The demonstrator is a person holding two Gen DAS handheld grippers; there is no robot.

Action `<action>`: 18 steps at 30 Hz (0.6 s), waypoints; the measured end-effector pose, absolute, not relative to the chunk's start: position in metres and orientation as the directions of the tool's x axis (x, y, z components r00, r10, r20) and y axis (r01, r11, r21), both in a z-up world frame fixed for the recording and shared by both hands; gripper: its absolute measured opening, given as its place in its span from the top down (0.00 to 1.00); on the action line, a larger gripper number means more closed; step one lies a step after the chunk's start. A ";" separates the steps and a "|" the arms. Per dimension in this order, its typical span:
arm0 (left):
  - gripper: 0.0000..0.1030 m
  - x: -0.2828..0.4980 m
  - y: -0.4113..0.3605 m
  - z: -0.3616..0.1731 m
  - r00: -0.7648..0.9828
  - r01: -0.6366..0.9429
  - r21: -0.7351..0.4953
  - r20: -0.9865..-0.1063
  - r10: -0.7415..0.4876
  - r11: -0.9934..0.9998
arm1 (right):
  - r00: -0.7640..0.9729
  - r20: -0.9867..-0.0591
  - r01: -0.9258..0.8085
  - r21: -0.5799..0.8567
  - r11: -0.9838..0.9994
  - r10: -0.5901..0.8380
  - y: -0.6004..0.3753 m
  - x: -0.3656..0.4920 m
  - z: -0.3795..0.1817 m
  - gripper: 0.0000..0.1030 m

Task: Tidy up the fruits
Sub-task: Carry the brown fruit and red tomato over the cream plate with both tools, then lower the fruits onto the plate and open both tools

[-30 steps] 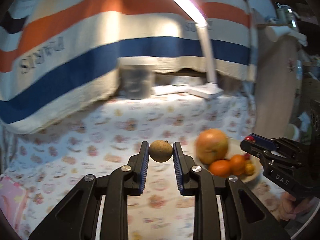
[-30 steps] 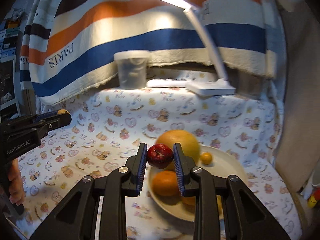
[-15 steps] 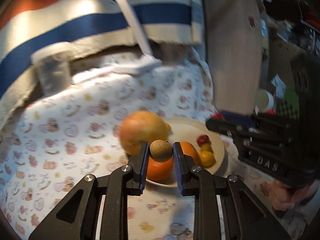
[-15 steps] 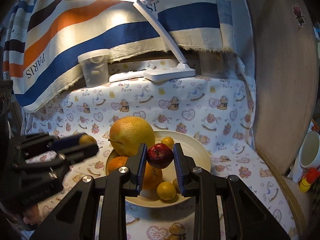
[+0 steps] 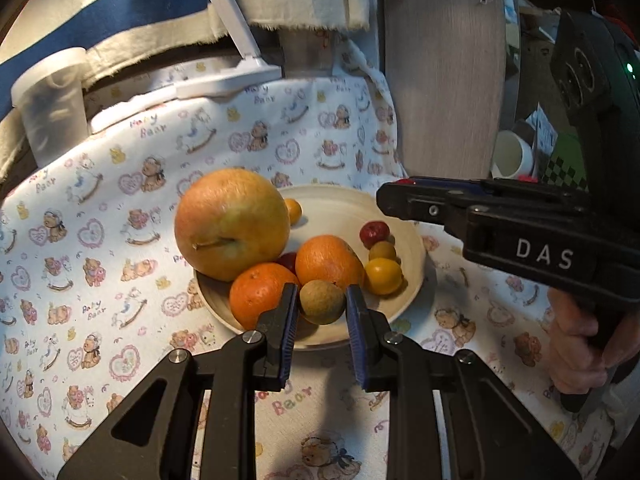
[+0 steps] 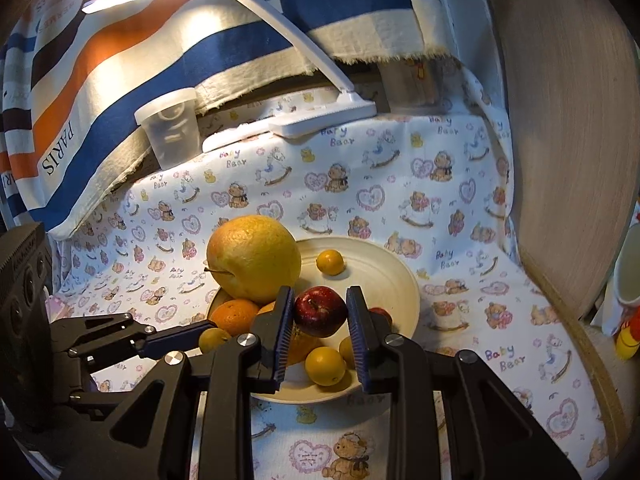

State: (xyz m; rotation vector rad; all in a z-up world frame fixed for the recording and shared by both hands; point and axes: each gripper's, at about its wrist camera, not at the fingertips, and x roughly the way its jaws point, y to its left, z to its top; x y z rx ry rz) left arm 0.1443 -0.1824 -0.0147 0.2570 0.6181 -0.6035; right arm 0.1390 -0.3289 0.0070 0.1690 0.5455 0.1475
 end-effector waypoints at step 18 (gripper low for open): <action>0.68 0.144 -0.183 -0.015 0.654 0.591 0.049 -0.614 -0.442 0.806 | 0.779 -0.594 -0.077 0.231 0.970 0.204 -0.329 0.156 -0.013 0.73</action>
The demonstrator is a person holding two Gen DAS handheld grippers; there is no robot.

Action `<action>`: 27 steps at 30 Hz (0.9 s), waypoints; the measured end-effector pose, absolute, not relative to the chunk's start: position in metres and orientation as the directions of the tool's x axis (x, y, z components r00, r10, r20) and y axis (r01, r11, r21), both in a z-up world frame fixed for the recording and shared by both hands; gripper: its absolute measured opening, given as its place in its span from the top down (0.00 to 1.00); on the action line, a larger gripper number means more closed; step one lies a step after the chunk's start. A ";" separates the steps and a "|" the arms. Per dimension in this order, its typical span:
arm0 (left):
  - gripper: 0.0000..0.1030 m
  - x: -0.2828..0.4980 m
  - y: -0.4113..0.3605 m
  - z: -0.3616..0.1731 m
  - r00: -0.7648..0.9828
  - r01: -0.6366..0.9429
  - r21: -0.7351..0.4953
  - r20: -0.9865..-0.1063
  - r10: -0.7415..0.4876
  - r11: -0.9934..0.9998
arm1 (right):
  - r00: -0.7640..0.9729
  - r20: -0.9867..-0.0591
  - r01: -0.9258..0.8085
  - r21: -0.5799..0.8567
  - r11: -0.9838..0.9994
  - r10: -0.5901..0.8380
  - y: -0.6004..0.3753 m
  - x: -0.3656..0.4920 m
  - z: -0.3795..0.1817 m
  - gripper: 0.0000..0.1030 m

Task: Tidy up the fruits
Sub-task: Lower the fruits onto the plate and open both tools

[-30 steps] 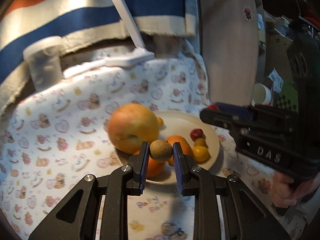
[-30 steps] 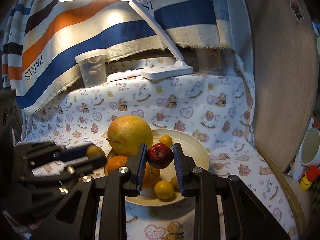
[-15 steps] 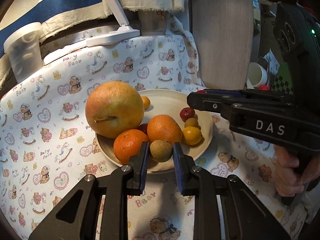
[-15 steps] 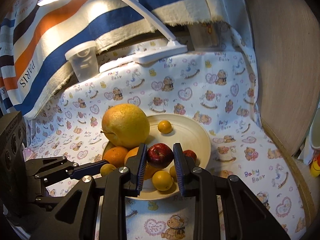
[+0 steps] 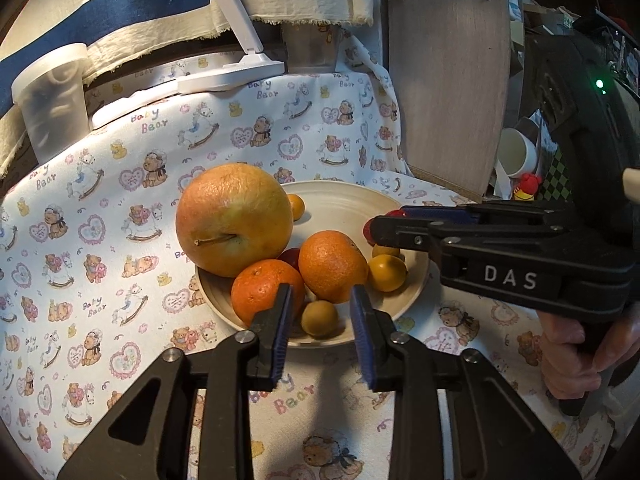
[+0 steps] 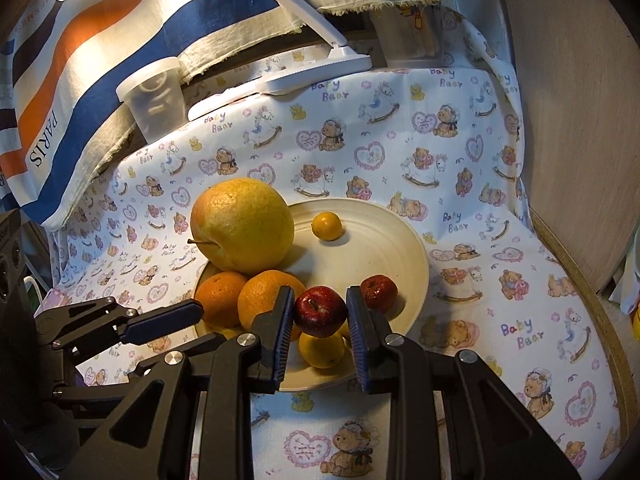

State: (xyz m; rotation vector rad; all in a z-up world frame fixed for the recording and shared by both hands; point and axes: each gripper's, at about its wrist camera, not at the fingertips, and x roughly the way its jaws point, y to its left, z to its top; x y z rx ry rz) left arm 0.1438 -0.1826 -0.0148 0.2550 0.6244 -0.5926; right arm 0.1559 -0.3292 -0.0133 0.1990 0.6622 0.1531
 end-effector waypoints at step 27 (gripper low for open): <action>0.00 0.087 -0.059 0.047 0.942 0.255 0.059 -0.240 -0.235 0.965 | 0.909 -0.399 -0.074 0.127 0.989 0.120 -0.316 0.121 0.017 0.37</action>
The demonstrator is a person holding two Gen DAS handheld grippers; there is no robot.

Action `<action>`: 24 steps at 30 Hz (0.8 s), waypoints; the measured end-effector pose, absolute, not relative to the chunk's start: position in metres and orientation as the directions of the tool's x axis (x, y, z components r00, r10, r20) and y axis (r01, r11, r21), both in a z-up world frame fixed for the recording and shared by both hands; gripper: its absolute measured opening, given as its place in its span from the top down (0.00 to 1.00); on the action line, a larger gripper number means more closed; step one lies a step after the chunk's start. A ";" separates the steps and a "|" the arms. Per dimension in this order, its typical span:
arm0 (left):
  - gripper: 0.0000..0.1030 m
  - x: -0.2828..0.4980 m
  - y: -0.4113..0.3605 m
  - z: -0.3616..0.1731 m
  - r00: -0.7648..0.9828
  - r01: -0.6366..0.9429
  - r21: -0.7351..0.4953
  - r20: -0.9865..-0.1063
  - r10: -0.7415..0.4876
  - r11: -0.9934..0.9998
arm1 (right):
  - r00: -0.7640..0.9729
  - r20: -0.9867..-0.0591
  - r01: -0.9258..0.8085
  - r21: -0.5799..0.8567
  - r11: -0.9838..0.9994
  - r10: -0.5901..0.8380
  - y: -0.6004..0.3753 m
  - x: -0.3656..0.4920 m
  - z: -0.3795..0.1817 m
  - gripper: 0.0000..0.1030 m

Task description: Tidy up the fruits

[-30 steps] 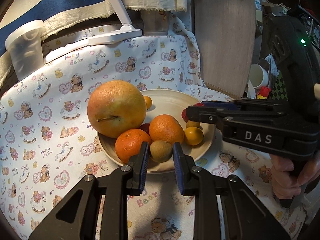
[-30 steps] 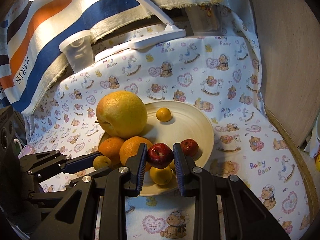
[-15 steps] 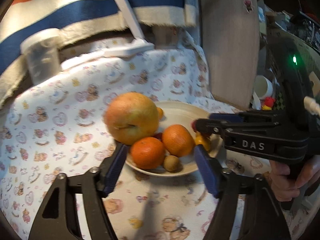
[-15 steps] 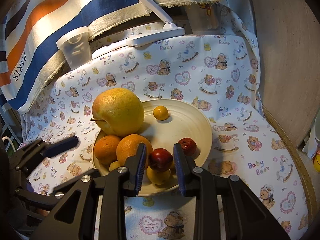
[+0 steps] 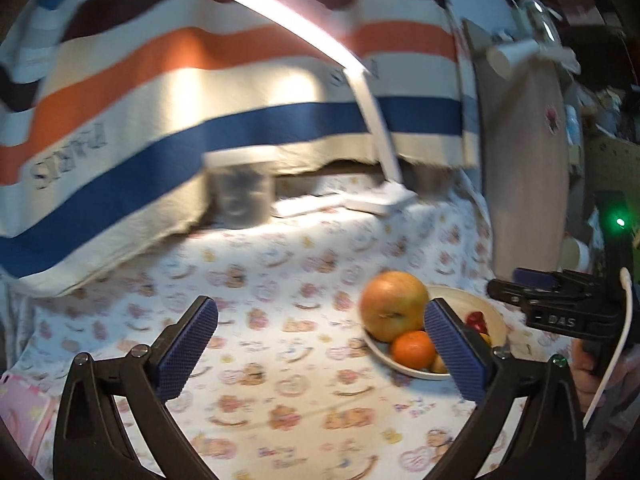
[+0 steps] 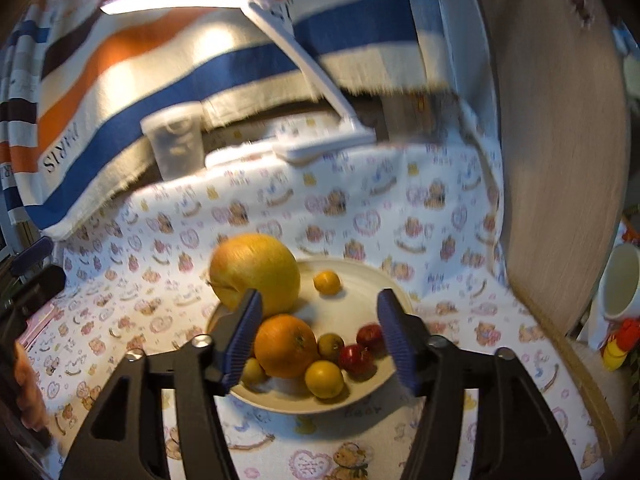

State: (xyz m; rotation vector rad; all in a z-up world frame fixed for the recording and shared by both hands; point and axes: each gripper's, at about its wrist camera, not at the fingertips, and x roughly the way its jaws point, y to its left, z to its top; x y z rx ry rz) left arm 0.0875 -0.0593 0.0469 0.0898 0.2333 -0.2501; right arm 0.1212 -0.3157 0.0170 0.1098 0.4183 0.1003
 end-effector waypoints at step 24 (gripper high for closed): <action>0.00 0.069 -0.009 0.019 0.976 0.002 -0.007 -0.216 -0.004 1.000 | 0.960 -0.265 -0.077 0.064 0.995 0.092 -0.291 0.097 0.022 0.00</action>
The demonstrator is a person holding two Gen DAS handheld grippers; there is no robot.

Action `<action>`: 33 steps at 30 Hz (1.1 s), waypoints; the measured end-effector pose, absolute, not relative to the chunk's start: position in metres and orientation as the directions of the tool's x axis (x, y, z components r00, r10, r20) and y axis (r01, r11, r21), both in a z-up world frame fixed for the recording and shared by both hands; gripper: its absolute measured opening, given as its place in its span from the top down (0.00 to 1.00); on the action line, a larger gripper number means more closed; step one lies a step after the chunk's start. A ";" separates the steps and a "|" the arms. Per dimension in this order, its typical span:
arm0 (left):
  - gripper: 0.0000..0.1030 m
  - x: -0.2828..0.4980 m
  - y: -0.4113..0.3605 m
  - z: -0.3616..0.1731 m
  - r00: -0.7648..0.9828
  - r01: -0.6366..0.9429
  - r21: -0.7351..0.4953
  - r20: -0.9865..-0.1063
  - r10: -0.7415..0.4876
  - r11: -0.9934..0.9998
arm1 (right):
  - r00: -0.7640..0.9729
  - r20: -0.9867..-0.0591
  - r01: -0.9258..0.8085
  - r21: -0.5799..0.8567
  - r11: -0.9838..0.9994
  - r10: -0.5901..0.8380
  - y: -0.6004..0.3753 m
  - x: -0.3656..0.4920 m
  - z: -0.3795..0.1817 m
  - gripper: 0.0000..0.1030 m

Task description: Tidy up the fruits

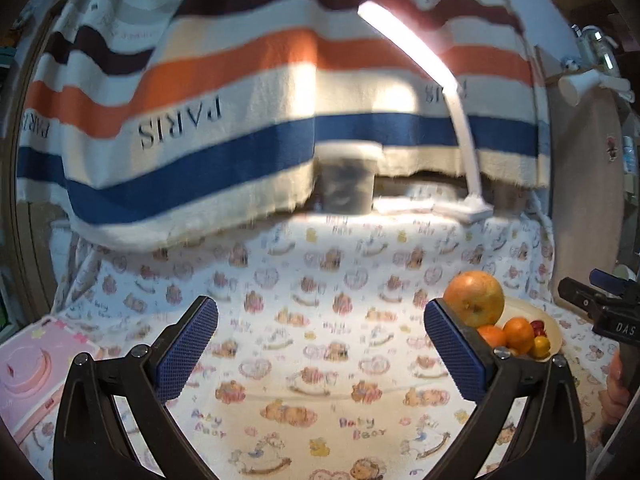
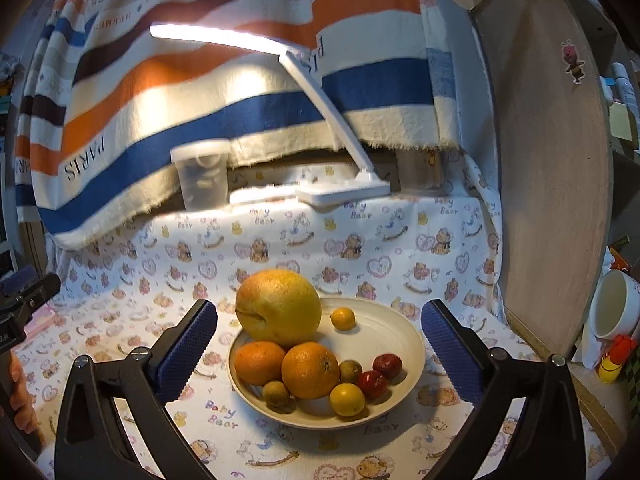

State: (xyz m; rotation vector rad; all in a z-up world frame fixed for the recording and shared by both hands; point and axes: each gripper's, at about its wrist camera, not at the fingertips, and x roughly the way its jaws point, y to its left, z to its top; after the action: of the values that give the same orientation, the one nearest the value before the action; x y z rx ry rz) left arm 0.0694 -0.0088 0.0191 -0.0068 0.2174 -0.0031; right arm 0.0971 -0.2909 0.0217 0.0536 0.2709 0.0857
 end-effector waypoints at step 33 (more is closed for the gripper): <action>0.00 0.082 -0.013 0.014 0.958 -0.014 0.011 -0.286 0.016 1.000 | 0.958 -0.277 -0.075 0.003 0.997 0.073 -0.279 0.098 0.020 0.00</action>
State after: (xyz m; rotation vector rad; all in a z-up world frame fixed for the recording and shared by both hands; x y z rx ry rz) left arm 0.0821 -0.0130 0.0141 0.0088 0.2906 0.0153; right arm 0.0980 -0.2790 0.0200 -0.0076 0.2804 0.0750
